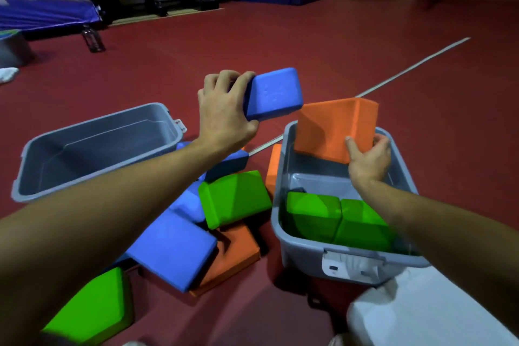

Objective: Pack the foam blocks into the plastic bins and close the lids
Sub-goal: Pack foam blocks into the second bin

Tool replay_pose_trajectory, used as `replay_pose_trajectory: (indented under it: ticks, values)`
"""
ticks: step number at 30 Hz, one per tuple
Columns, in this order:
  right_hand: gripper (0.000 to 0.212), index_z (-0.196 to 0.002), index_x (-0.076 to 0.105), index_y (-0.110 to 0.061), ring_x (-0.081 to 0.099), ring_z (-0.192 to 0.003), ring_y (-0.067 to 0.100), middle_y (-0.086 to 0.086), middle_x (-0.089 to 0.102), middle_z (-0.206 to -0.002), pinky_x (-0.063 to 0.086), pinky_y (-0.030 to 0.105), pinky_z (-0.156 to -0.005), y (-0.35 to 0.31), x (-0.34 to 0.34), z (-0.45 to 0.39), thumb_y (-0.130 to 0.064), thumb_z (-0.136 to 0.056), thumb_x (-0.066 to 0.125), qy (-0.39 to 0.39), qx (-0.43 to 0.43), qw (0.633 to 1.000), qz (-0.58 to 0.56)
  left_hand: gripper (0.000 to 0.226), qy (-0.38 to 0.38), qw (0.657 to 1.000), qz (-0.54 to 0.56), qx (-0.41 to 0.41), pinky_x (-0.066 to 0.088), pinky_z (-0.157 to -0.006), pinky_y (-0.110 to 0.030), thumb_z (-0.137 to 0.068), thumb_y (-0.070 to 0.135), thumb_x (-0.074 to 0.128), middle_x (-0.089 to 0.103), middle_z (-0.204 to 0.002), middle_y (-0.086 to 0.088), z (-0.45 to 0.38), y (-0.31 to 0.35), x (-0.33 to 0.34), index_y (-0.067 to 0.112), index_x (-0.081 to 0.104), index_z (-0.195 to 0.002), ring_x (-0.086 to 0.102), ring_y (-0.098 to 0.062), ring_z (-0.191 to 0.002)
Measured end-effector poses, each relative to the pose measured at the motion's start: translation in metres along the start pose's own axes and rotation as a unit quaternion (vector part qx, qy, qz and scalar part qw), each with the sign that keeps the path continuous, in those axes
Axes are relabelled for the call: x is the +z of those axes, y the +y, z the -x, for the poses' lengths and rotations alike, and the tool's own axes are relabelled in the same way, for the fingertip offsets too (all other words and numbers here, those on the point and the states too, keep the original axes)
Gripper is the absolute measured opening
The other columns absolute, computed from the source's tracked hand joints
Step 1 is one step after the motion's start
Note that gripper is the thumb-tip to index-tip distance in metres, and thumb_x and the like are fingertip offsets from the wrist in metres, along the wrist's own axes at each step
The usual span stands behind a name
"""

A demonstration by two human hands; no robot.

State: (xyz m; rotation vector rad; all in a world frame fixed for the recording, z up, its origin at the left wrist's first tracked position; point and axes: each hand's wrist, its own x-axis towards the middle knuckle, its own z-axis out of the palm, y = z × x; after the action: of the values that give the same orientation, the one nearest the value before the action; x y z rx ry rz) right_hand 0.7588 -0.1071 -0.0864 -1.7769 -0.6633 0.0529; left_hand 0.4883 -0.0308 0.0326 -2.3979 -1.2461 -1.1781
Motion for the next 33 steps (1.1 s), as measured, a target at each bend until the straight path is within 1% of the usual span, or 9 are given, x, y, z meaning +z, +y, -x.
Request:
replay_pose_trajectory:
  ticks: [5, 10, 18, 21, 23, 26, 28, 30, 33]
  values:
    - [0.064, -0.127, 0.049, -0.003, 0.053, -0.115, 0.038, 0.021, 0.053, -0.125, 0.041, 0.043, -0.099, 0.033, -0.031, -0.023, -0.035, -0.079, 0.077, -0.035, -0.074, 0.990, 0.116, 0.073, -0.010, 0.997, 0.067, 0.023, 0.045, -0.085, -0.043, -0.061, 0.036, 0.065, 0.054, -0.119, -0.003, 0.012, 0.028, 0.031, 0.022, 0.055, -0.132, 0.047, -0.030, -0.106]
    - [0.063, -0.127, 0.052, -0.004, 0.052, -0.108, 0.042, 0.023, 0.053, -0.119, 0.040, 0.045, -0.095, 0.062, -0.052, -0.034, -0.031, -0.077, 0.078, -0.102, -0.129, 0.954, 0.249, 0.079, -0.074, 0.992, 0.095, 0.027, 0.047, -0.090, -0.044, -0.059, 0.033, 0.069, 0.054, -0.122, -0.004, 0.021, 0.046, 0.075, 0.020, 0.052, -0.135, 0.047, -0.031, -0.109]
    - [0.065, -0.131, 0.049, -0.001, 0.051, -0.105, 0.044, 0.024, 0.052, -0.119, 0.041, 0.048, -0.095, 0.103, -0.074, -0.059, -0.030, -0.080, 0.077, -0.207, -0.197, 0.900, 0.330, 0.082, -0.172, 0.979, 0.100, 0.042, 0.046, -0.094, -0.045, -0.058, 0.031, 0.067, 0.054, -0.126, -0.006, 0.030, 0.051, 0.141, 0.019, 0.049, -0.137, 0.046, -0.033, -0.112]
    - [0.066, -0.134, 0.048, 0.000, 0.051, -0.107, 0.043, 0.023, 0.052, -0.122, 0.040, 0.047, -0.097, 0.117, -0.073, -0.069, -0.028, -0.081, 0.076, -0.260, -0.254, 0.861, 0.357, 0.083, -0.208, 0.972, 0.099, 0.052, 0.044, -0.097, -0.043, -0.060, 0.027, 0.073, 0.055, -0.128, -0.008, 0.038, 0.050, 0.164, 0.015, 0.049, -0.138, 0.046, -0.034, -0.113]
    - [0.071, -0.140, 0.043, 0.001, 0.048, -0.118, 0.042, 0.022, 0.050, -0.133, 0.034, 0.050, -0.104, 0.124, -0.070, -0.075, -0.029, -0.084, 0.074, -0.298, -0.282, 0.821, 0.396, 0.084, -0.230, 0.966, 0.100, 0.057, 0.040, -0.101, -0.039, -0.061, 0.024, 0.075, 0.055, -0.131, -0.007, 0.043, 0.049, 0.175, 0.015, 0.048, -0.140, 0.046, -0.033, -0.115]
    - [0.074, -0.152, 0.028, -0.011, 0.030, -0.139, 0.030, 0.008, 0.035, -0.153, 0.016, 0.061, -0.113, 0.136, -0.070, -0.080, -0.040, -0.092, 0.060, -0.351, -0.297, 0.746, 0.482, 0.085, -0.255, 0.959, 0.114, 0.051, 0.035, -0.103, -0.036, -0.062, 0.020, 0.078, 0.055, -0.134, -0.006, 0.051, 0.049, 0.190, 0.017, 0.048, -0.141, 0.045, -0.032, -0.118]
    - [0.072, -0.154, 0.021, -0.015, 0.024, -0.143, 0.027, 0.004, 0.028, -0.158, 0.015, 0.057, -0.115, 0.145, -0.071, -0.084, -0.042, -0.096, 0.052, -0.386, -0.295, 0.713, 0.507, 0.085, -0.276, 0.952, 0.120, 0.053, 0.033, -0.106, -0.036, -0.062, 0.021, 0.079, 0.053, -0.137, -0.008, 0.052, 0.049, 0.202, 0.019, 0.047, -0.141, 0.044, -0.033, -0.121]
    - [0.070, -0.154, 0.022, -0.011, 0.027, -0.142, 0.031, 0.010, 0.029, -0.158, 0.021, 0.050, -0.116, 0.152, -0.071, -0.089, -0.037, -0.097, 0.052, -0.406, -0.296, 0.710, 0.494, 0.083, -0.307, 0.942, 0.124, 0.052, 0.034, -0.107, -0.037, -0.065, 0.024, 0.081, 0.051, -0.139, -0.010, 0.052, 0.052, 0.214, 0.021, 0.047, -0.142, 0.043, -0.034, -0.124]
    - [0.065, -0.150, 0.029, 0.000, 0.035, -0.137, 0.040, 0.021, 0.035, -0.152, 0.027, 0.048, -0.116, 0.158, -0.065, -0.095, -0.029, -0.097, 0.055, -0.427, -0.292, 0.717, 0.467, 0.079, -0.351, 0.926, 0.119, 0.077, 0.035, -0.109, -0.040, -0.070, 0.028, 0.080, 0.047, -0.141, -0.013, 0.056, 0.057, 0.230, 0.022, 0.047, -0.141, 0.040, -0.035, -0.128]
